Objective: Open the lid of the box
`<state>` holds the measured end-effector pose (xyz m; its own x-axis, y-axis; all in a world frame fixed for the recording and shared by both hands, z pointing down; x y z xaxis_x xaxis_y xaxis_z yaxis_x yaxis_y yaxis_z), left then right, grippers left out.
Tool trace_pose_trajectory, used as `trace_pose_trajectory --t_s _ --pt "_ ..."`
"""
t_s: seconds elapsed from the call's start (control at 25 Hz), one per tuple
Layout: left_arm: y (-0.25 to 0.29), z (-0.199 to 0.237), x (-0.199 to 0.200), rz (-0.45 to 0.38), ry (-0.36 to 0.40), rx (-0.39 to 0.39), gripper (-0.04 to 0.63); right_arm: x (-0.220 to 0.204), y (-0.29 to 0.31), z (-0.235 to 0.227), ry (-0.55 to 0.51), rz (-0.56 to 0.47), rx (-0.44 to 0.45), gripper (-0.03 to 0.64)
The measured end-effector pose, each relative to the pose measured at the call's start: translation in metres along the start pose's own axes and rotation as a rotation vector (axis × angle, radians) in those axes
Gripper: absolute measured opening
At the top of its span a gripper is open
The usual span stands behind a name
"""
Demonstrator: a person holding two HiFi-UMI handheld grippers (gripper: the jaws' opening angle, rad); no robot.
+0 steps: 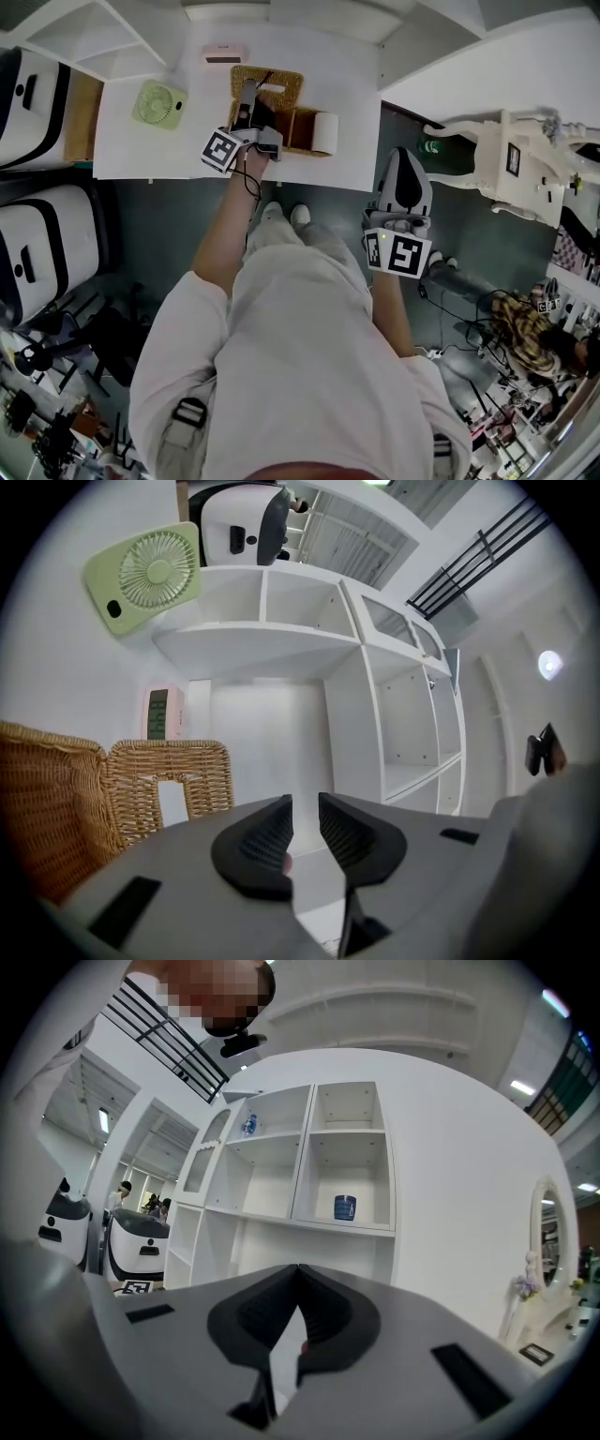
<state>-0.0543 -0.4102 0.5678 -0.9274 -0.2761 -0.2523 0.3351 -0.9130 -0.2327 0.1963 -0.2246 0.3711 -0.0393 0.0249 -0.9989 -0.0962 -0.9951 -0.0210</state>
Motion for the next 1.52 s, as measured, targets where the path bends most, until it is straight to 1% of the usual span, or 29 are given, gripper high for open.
trace_pose_trajectory --t_s 0.12,0.16,0.24,0.28,0.32,0.4,0.48,0.68,0.84,0.92,1.0,1.16,1.24,1.28,1.36,1.52 --pt "-0.011 -0.027 0.005 -0.015 -0.017 -0.038 0.090 0.005 -0.005 0.006 0.002 -0.018 0.011 -0.002" --pt "-0.015 -0.036 0.008 -0.013 -0.008 -0.044 0.084 0.006 -0.008 0.008 0.002 -0.025 0.015 -0.002" --pt "-0.023 -0.053 0.013 -0.006 0.033 -0.055 0.064 0.009 -0.012 0.013 0.008 -0.037 0.023 -0.002" --pt "-0.028 -0.061 0.016 0.001 0.072 -0.057 0.041 0.011 -0.014 0.015 0.013 -0.042 0.027 -0.002" --pt "-0.033 -0.069 0.019 0.013 0.133 -0.053 0.016 0.012 -0.016 0.017 0.019 -0.047 0.030 -0.002" --pt "-0.043 -0.088 0.025 0.047 0.285 -0.044 -0.017 0.016 -0.020 0.020 0.029 -0.058 0.037 -0.002" --pt "-0.049 -0.115 0.031 0.076 0.433 -0.066 -0.017 0.019 -0.023 0.025 0.035 -0.068 0.043 -0.002" --pt "-0.064 -0.176 0.037 0.145 0.737 -0.097 -0.014 0.026 -0.029 0.036 0.047 -0.070 0.036 -0.002" --pt "-0.077 -0.219 0.032 0.199 1.025 -0.116 -0.011 0.035 -0.037 0.044 0.027 -0.077 0.032 -0.002" --pt "-0.087 -0.241 0.026 0.209 1.158 -0.120 -0.011 0.041 -0.044 0.048 0.019 -0.082 0.042 -0.002" --pt "-0.101 -0.260 0.019 0.205 1.274 -0.121 -0.012 0.049 -0.054 0.052 0.019 -0.102 0.056 -0.002" --pt "-0.136 -0.297 0.003 0.166 1.475 -0.117 -0.011 0.063 -0.084 0.056 0.008 -0.148 0.087 -0.002" --pt "-0.158 -0.317 -0.006 0.145 1.541 -0.118 -0.012 0.069 -0.102 0.056 0.007 -0.165 0.107 -0.002" --pt "-0.169 -0.326 -0.011 0.139 1.554 -0.115 -0.012 0.072 -0.112 0.057 0.007 -0.171 0.116 -0.002" --pt "-0.194 -0.341 -0.021 0.132 1.557 -0.107 -0.012 0.078 -0.134 0.059 0.009 -0.181 0.132 -0.002" --pt "-0.239 -0.357 -0.034 0.119 1.557 -0.086 -0.011 0.086 -0.176 0.066 0.035 -0.184 0.150 -0.002"
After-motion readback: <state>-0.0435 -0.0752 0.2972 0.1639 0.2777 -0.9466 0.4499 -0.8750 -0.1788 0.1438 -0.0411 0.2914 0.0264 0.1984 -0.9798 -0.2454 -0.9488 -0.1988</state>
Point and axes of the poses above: the fingertips, and each gripper's own axes: y forward along the fingers, z to its left, x out of its top, the point moved 4 cm from there along -y, backward along the fingers, and after that the axes turned 7 degrees about y, right-handed, at the moved point
